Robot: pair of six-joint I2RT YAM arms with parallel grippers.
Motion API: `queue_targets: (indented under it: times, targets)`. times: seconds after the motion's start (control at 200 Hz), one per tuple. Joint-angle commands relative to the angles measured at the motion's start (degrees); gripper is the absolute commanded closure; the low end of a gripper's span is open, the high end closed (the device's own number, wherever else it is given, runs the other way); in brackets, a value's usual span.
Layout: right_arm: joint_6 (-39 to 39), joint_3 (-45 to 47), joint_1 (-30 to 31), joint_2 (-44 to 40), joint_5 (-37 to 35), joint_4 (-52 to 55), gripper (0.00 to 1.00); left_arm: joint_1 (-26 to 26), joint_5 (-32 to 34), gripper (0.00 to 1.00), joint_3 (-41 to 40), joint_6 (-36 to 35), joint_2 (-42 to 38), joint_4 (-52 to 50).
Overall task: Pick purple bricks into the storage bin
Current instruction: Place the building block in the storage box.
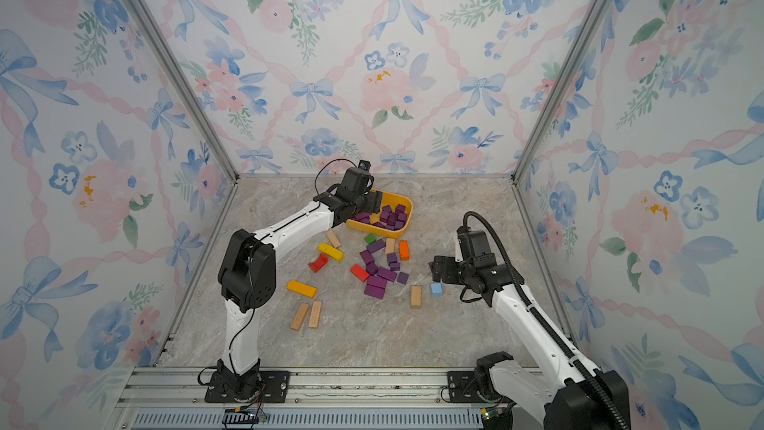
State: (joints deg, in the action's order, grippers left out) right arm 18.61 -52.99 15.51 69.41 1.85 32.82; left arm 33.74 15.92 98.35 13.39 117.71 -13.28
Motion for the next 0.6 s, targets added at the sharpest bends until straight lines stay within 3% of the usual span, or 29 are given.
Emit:
queue_targets:
  times: [0.0, 0.18, 0.41, 0.59]
  targets:
    - [-0.25, -0.68, -0.87, 1.6, 1.18, 1.11, 0.03, 0.62, 1.89, 0.08, -5.5, -2.21, -7.55, 4.28]
    - [-1.13, -1.76, -1.52, 2.95, 0.71, 1.37, 0.03, 1.85, 2.33, 0.02, -24.53, -1.21, -21.89, 19.22]
    - [-1.02, -3.39, -2.15, 9.22, -0.31, 1.81, 0.0, 5.8, 4.32, 0.02, -49.11, -1.43, -41.22, 35.62]
    - [-2.74, -5.86, -2.06, 14.49, -1.03, 2.03, 0.2, 7.8, 2.38, 0.02, -61.47, -0.9, -50.98, 37.93]
